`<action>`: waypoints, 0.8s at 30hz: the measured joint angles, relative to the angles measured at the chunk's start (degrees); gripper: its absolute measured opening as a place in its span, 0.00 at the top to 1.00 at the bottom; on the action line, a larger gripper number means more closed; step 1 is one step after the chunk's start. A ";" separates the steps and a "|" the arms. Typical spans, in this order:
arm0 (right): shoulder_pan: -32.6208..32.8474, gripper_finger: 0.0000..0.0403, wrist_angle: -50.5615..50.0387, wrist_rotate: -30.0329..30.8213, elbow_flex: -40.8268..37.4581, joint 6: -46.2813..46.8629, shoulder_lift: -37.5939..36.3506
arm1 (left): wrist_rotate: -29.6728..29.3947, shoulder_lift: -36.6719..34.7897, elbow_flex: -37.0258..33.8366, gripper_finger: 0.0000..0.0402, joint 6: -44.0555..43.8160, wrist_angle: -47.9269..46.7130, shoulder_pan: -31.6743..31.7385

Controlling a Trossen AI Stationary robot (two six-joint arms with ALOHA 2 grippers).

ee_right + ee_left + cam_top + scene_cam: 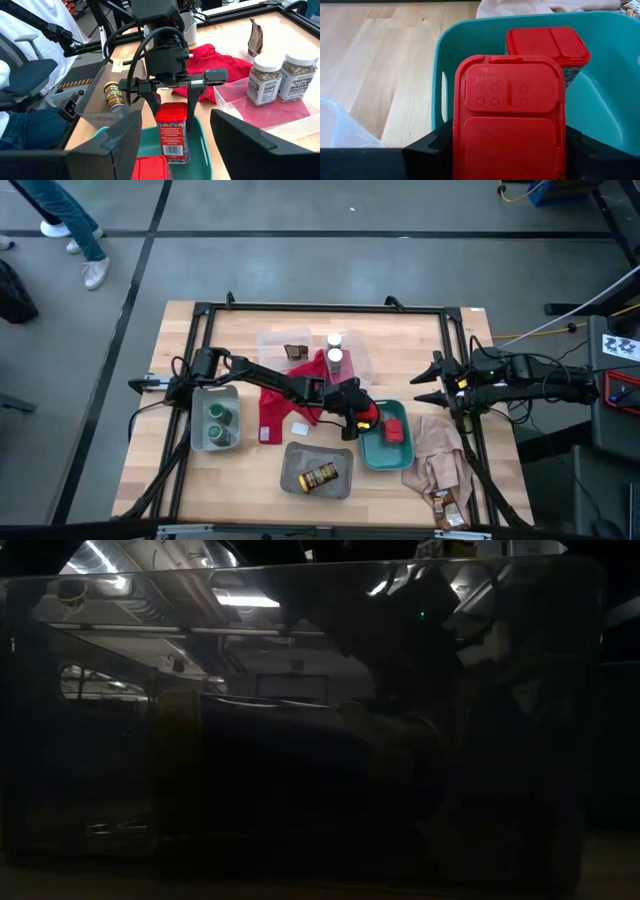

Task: Sort spices by type
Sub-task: Put the red seasoning can into the green bin

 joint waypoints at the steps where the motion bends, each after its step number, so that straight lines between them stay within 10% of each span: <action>1: 0.00 0.41 0.00 0.01 0.00 0.00 0.00 | 0.00 0.00 0.00 0.48 0.00 0.00 0.00; 24: 0.00 0.41 -0.44 -0.14 0.00 0.00 0.00 | -1.09 0.15 -0.04 0.36 2.76 0.57 -0.46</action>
